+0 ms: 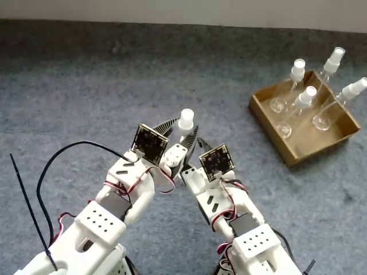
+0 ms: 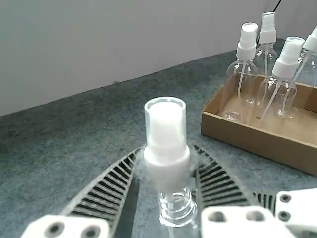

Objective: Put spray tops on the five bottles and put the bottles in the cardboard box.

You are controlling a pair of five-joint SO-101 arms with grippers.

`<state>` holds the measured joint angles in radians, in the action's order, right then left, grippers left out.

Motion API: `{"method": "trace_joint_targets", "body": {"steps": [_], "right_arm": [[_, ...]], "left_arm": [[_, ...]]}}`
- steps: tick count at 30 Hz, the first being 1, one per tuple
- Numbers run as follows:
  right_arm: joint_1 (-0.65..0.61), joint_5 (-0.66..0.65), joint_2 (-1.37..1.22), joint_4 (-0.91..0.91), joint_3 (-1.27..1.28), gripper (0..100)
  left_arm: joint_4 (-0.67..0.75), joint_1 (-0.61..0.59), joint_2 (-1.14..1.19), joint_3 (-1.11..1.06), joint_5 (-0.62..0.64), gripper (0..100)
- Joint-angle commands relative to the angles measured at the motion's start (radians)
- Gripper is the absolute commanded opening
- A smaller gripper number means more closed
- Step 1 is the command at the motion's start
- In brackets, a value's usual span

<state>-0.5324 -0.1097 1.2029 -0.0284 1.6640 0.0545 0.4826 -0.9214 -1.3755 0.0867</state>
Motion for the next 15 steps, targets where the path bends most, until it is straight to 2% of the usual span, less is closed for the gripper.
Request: {"method": "trace_joint_targets", "body": {"steps": [1,4,9,15], "right_arm": [[-0.002,0.009,0.027,-0.008,0.064,4.1],[-0.002,0.006,0.027,-0.008,0.064,4.1],[-0.004,0.006,0.027,-0.008,0.064,4.1],[-0.004,0.006,0.027,-0.008,0.065,4.1]], "left_arm": [[0.005,0.01,0.015,-0.005,-0.014,4],[0.012,-0.015,0.007,-0.001,-0.011,4],[0.012,-0.027,0.015,0.025,0.132,4],[0.012,-0.021,0.016,0.051,0.14,4]]}}
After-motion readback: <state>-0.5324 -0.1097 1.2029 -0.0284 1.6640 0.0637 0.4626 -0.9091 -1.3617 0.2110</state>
